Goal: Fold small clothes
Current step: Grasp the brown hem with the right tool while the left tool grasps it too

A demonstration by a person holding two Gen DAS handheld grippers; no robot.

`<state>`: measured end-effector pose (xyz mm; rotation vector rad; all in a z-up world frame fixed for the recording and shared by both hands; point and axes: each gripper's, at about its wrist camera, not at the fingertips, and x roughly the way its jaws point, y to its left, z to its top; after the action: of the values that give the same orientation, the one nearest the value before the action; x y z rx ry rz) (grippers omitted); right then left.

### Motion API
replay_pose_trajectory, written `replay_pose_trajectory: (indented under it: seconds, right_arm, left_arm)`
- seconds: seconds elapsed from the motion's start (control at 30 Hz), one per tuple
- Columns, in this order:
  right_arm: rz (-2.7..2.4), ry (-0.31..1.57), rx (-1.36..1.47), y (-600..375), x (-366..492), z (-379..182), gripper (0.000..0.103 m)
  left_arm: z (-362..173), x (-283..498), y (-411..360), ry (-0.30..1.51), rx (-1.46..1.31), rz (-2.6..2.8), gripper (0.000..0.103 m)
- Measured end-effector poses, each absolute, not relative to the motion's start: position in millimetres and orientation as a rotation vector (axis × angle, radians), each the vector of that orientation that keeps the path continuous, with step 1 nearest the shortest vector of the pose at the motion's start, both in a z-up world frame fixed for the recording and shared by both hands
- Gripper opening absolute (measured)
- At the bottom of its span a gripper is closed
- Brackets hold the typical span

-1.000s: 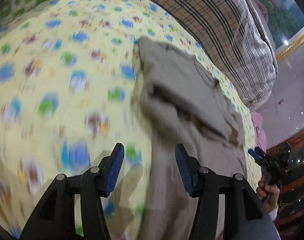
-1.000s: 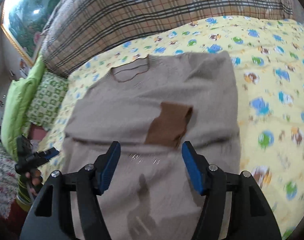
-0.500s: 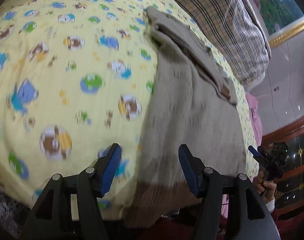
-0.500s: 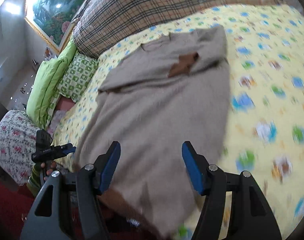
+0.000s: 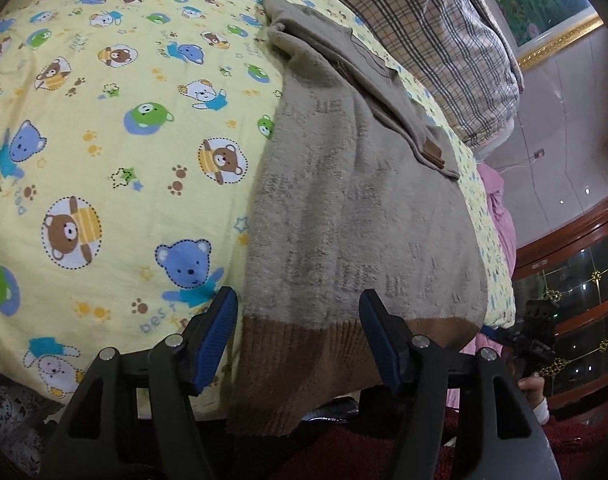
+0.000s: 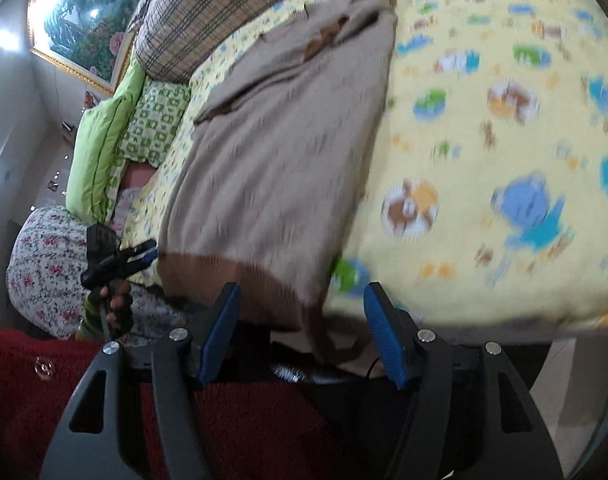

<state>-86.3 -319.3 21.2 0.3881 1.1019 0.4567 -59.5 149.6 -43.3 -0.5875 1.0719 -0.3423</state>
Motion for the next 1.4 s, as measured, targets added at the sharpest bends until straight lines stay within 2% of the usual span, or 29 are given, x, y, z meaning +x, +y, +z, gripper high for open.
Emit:
replay_pose_trajectory:
  seconds: [0.1, 0.27, 0.3, 0.33, 0.4, 0.47, 0.5, 0.6, 0.67, 0.7, 0.83, 0.93, 1.1, 1.17, 1.27, 1.33, 1.4]
  right_arm:
    - [0.478, 1.12, 0.402, -308, -84, 7, 0.065]
    - [0.5, 1.092, 0.38, -285, -82, 0, 0.072]
    - [0.504, 1.091, 0.382, -286, -84, 1, 0.069]
    - [0.515, 1.09, 0.384, -285, -86, 2, 0.059]
    - [0.539, 1.119, 0.393, -281, -87, -1, 0.047]
    - [0.55, 1.152, 0.378, -272, -85, -9, 0.045]
    - [0.554, 1.159, 0.367, -268, -84, -12, 0.04]
    - [0.58, 1.158, 0.353, -257, -80, -15, 0.025]
    - [0.611, 1.144, 0.336, -254, -79, -12, 0.015]
    - [0.621, 1.133, 0.323, -253, -80, -8, 0.01]
    - [0.643, 1.033, 0.396, -277, -85, 18, 0.008]
    - [0.631, 0.966, 0.482, -304, -87, 30, 0.008]
    - [0.645, 1.007, 0.484, -302, -83, 20, 0.008]
    - [0.66, 1.036, 0.475, -294, -83, 14, 0.008]
    - [0.672, 1.065, 0.472, -287, -80, 5, 0.008]
    - [0.678, 1.065, 0.477, -289, -79, 4, 0.008]
    - [0.679, 1.064, 0.485, -288, -82, 4, 0.008]
  left_arm:
    - [-46, -57, 148, 1.071, -0.602, -0.36, 0.062]
    - [-51, -60, 153, 1.037, -0.642, -0.381, 0.064]
    - [-52, -61, 155, 1.032, -0.655, -0.39, 0.062]
    - [-53, -62, 156, 1.033, -0.659, -0.394, 0.06]
    - [-54, -61, 157, 1.043, -0.654, -0.403, 0.056]
    - [-53, -59, 157, 1.056, -0.64, -0.406, 0.053]
    - [-52, -58, 157, 1.064, -0.628, -0.405, 0.05]
    - [-52, -56, 156, 1.083, -0.578, -0.382, 0.032]
    - [-48, -56, 157, 1.085, -0.534, -0.391, 0.012]
    - [-46, -56, 157, 1.075, -0.519, -0.391, 0.012]
    - [-37, -66, 160, 1.021, -0.551, -0.425, 0.011]
    - [-52, -67, 157, 1.061, -0.564, -0.428, 0.012]
    - [-63, -68, 157, 1.096, -0.592, -0.43, 0.023]
    - [-64, -64, 152, 1.105, -0.577, -0.442, 0.023]
    - [-67, -60, 148, 1.111, -0.593, -0.463, 0.019]
    - [-66, -60, 148, 1.092, -0.58, -0.466, 0.006]
    - [-62, -66, 149, 1.052, -0.588, -0.475, 0.006]
